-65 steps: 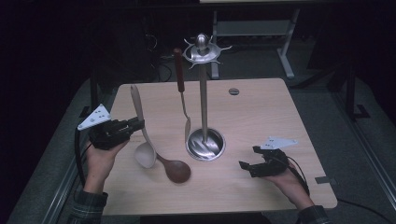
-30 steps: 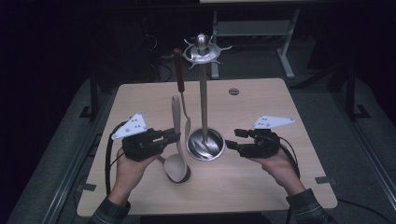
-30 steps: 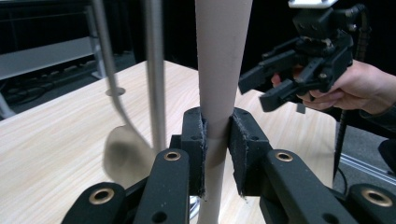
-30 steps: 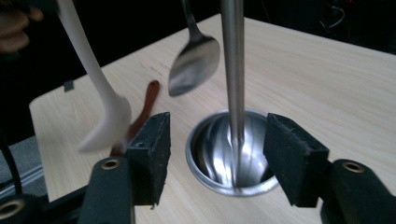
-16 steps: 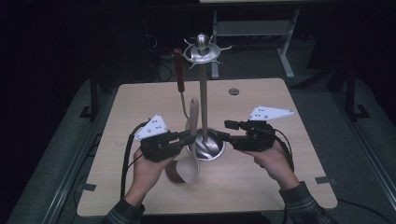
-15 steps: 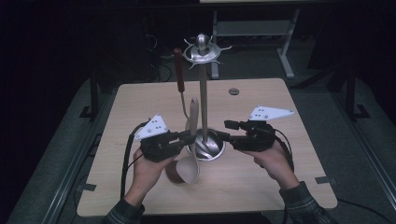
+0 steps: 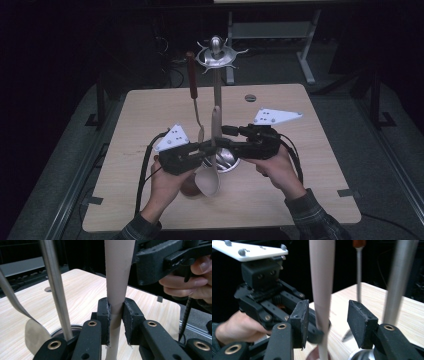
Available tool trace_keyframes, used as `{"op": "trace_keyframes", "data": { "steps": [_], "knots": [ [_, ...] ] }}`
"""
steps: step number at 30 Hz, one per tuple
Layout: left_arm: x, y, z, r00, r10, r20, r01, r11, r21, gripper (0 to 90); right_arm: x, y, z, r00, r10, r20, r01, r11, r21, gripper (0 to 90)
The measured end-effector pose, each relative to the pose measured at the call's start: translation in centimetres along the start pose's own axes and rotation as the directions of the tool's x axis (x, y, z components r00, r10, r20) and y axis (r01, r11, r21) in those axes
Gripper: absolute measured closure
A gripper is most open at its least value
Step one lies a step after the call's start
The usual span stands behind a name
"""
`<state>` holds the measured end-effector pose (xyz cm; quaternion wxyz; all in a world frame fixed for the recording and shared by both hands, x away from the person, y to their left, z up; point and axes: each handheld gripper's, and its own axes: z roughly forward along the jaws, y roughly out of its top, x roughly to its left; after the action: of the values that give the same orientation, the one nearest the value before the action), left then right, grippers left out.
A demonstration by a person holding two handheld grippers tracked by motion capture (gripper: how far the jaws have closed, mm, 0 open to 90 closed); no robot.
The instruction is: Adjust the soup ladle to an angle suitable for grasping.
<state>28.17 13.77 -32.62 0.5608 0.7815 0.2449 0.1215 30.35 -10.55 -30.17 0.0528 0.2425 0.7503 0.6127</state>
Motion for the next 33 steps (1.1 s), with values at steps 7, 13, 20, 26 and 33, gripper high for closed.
{"op": "trace_keyframes", "data": {
  "steps": [7, 13, 20, 26, 33],
  "knots": [
    [-0.2, -0.3, 0.4, 0.9999, 0.001, 0.015, -0.001, 1.0000, 0.006, 76.6, 0.2, 0.1, 0.9, 0.9998, -0.012, -0.018, 0.012, 1.000, 0.000, 59.1],
    [-0.2, -0.3, 0.4, 0.9998, -0.003, 0.020, 0.003, 1.0000, -0.001, 76.6, 0.0, -0.2, 1.1, 0.9998, -0.011, -0.016, 0.012, 1.000, 0.012, 66.1],
    [-0.1, -0.4, 0.4, 0.9992, -0.017, 0.035, 0.017, 0.9999, -0.003, 76.5, 0.1, -0.3, 1.2, 0.9995, -0.023, -0.020, 0.024, 0.999, 0.023, 72.4],
    [0.1, -0.5, 0.3, 0.9985, -0.019, 0.052, 0.020, 0.9998, -0.004, 73.9, 0.4, -0.3, 1.2, 0.9985, -0.053, -0.011, 0.054, 0.998, 0.024, 72.9],
    [1.1, -0.9, -1.4, 0.9990, -0.011, 0.043, 0.008, 0.9978, 0.065, 58.1, 0.4, -0.4, 1.5, 0.9972, -0.075, 0.003, 0.075, 0.996, 0.043, 72.9]
  ]
}}
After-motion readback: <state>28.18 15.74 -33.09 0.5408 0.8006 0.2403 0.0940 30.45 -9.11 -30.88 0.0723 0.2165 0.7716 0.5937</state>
